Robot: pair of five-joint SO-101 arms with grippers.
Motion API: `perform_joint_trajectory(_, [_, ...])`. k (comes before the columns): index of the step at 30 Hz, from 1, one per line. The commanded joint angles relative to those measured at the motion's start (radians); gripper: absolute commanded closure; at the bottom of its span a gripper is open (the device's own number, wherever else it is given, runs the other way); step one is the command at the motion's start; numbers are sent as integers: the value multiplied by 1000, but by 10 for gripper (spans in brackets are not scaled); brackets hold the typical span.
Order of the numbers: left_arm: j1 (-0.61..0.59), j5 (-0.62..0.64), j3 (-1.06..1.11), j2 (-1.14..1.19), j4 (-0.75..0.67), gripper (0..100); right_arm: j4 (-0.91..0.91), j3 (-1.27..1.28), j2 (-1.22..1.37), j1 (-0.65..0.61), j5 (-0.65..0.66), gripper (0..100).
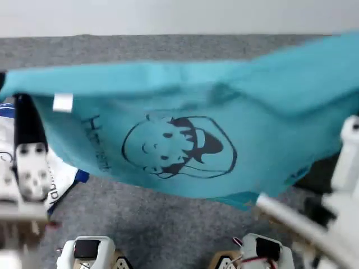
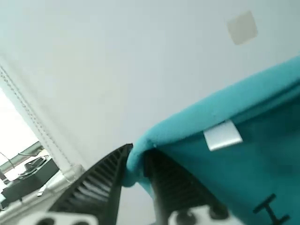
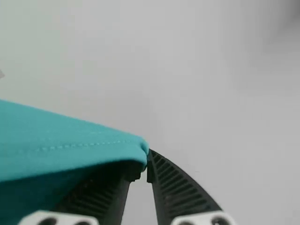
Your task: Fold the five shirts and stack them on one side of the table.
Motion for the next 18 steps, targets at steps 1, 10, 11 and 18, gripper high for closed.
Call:
perform_joint_trajectory(1, [-6, -97, -18, -69, 89, 995, 68, -34, -45, 38, 17, 988])
perform_joint_trajectory(10, [-6, -126, 62, -144, 213, 995, 156, -6, -62, 85, 14, 988])
perform_joint_trajectory(11, [-6, -126, 105, -144, 209, 995, 154, 6, -47, 84, 14, 988])
perform_joint_trajectory(18, [0, -130, 605, -144, 34, 995, 153, 206, 111, 76, 17, 988])
